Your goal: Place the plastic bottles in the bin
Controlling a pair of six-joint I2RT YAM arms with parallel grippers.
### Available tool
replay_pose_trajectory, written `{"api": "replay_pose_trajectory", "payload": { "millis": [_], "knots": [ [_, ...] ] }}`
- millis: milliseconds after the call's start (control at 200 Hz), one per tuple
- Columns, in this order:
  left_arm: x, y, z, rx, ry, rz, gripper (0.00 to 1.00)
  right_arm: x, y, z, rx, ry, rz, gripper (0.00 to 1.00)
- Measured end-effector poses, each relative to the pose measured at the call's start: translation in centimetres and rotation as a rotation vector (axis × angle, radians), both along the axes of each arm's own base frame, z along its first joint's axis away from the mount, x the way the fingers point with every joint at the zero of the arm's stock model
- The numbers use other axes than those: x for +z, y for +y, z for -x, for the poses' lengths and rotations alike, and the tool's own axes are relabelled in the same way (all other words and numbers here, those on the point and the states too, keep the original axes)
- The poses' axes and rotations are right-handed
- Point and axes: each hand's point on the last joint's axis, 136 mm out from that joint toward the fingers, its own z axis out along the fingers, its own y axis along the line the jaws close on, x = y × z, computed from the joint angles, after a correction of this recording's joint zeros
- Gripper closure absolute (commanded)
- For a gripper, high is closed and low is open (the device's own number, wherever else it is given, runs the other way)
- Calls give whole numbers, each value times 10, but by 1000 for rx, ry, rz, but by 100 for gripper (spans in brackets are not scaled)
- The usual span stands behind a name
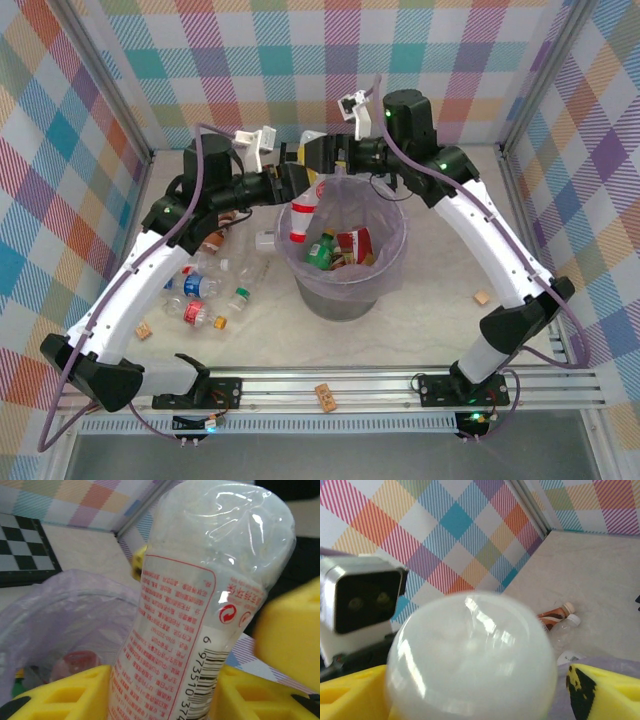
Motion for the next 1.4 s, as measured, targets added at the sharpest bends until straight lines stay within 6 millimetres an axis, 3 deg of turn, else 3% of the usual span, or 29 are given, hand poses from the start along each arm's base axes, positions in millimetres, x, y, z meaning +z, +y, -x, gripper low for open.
{"api": "replay_pose_trajectory", "payload": {
  "millis": [65, 200, 395, 475, 640, 825, 925, 1170, 1400],
  "knots": [
    [-1, -4, 2, -10, 5, 2, 52, 0, 1, -4, -8, 2, -1, 35],
    [-5, -5, 1, -9, 15, -3, 50, -1, 1, -6, -21, 1, 2, 44],
    [-4, -5, 0, -7, 11, -1, 22, -2, -1, -9, -42, -1, 10, 47],
    [-4, -4, 0, -2, 1, -7, 15, -3, -4, -13, -60, -4, 13, 48],
    [-5, 9, 3, 51, -23, -46, 15, 1, -18, -24, -110, -7, 18, 49],
    [-11, 48, 16, 166, -55, -121, 20, 1, -44, -30, -173, 3, 46, 51],
    [-31, 63, 16, 219, -27, -172, 21, -6, -55, -29, -198, 22, 86, 51],
    [-107, 70, 11, 245, 119, -301, 25, -38, -64, -24, -210, 81, 196, 53],
    [-125, 67, 7, 235, 158, -332, 30, -87, -59, -22, -189, 158, 306, 53]
  ]
}}
